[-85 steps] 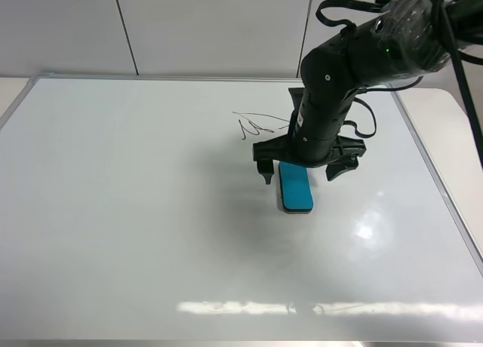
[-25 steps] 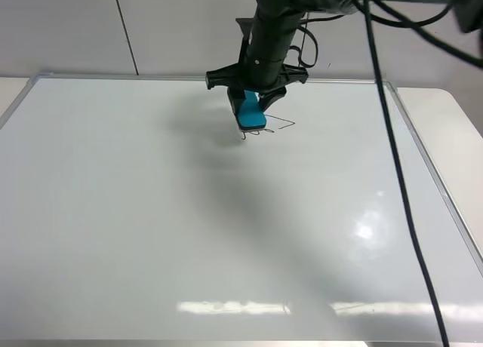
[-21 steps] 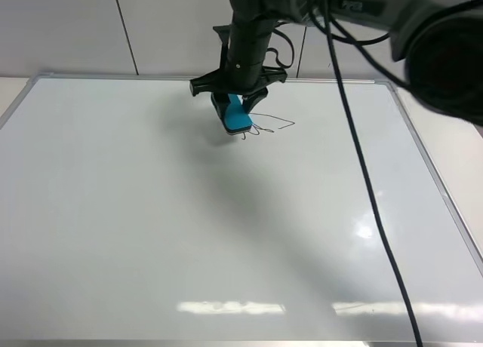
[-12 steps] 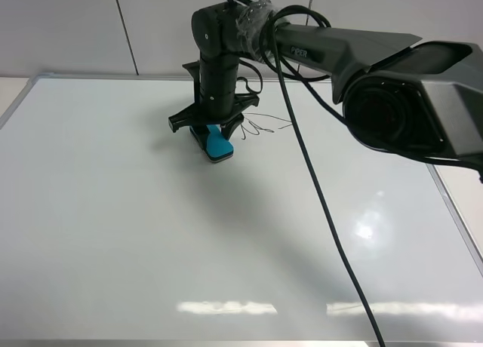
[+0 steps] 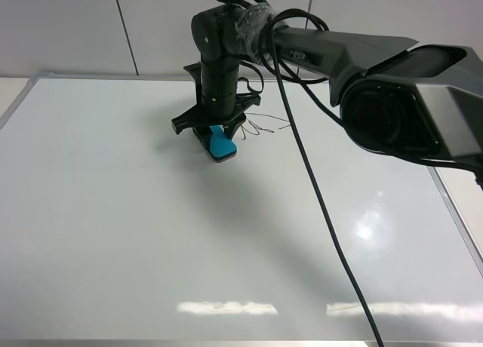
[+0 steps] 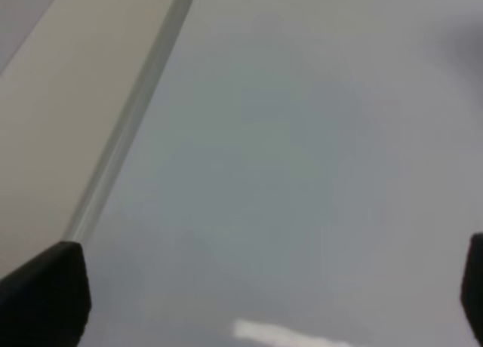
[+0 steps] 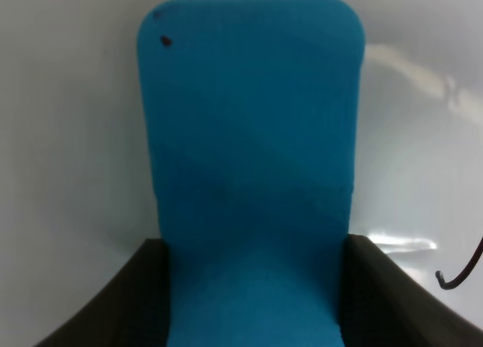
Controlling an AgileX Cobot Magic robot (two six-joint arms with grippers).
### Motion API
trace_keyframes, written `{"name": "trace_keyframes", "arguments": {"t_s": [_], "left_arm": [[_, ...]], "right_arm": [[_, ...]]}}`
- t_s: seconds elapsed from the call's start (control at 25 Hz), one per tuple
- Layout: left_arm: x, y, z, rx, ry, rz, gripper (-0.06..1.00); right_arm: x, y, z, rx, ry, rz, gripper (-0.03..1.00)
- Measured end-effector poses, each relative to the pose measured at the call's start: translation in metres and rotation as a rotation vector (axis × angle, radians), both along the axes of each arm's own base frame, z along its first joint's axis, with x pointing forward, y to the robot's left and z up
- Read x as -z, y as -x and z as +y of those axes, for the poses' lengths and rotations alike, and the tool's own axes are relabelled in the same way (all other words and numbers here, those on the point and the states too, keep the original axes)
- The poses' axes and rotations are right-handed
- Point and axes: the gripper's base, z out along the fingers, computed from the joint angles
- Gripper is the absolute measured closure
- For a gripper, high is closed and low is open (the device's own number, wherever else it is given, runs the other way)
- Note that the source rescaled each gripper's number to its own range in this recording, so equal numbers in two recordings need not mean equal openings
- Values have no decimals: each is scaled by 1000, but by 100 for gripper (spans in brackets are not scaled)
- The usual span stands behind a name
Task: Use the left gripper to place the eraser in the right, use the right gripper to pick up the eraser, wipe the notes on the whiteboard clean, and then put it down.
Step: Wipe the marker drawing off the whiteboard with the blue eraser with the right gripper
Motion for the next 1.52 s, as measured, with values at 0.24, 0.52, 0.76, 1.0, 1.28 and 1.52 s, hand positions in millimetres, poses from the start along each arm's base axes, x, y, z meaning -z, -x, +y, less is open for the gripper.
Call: {"name": "trace_keyframes", "arguments": {"t_s": [0.24, 0.52, 0.76, 1.0, 1.28, 1.52], "left_arm": [[0, 0, 0, 0, 0, 0, -6], [0, 0, 0, 0, 0, 0, -6], [0, 0, 0, 0, 0, 0, -6], [0, 0, 0, 0, 0, 0, -6], [0, 0, 0, 0, 0, 0, -6], [0, 0, 0, 0, 0, 0, -6]], "right_arm": [[-1, -30, -36, 82, -2, -30, 96], [-2, -70, -99, 212, 20, -60, 96], [-3, -86, -138, 275, 28, -51, 96], [-3, -82, -126, 157, 56, -68, 96], [-3, -53, -71, -35, 82, -78, 96], [0, -12, -11, -195, 74, -70, 96]]}}
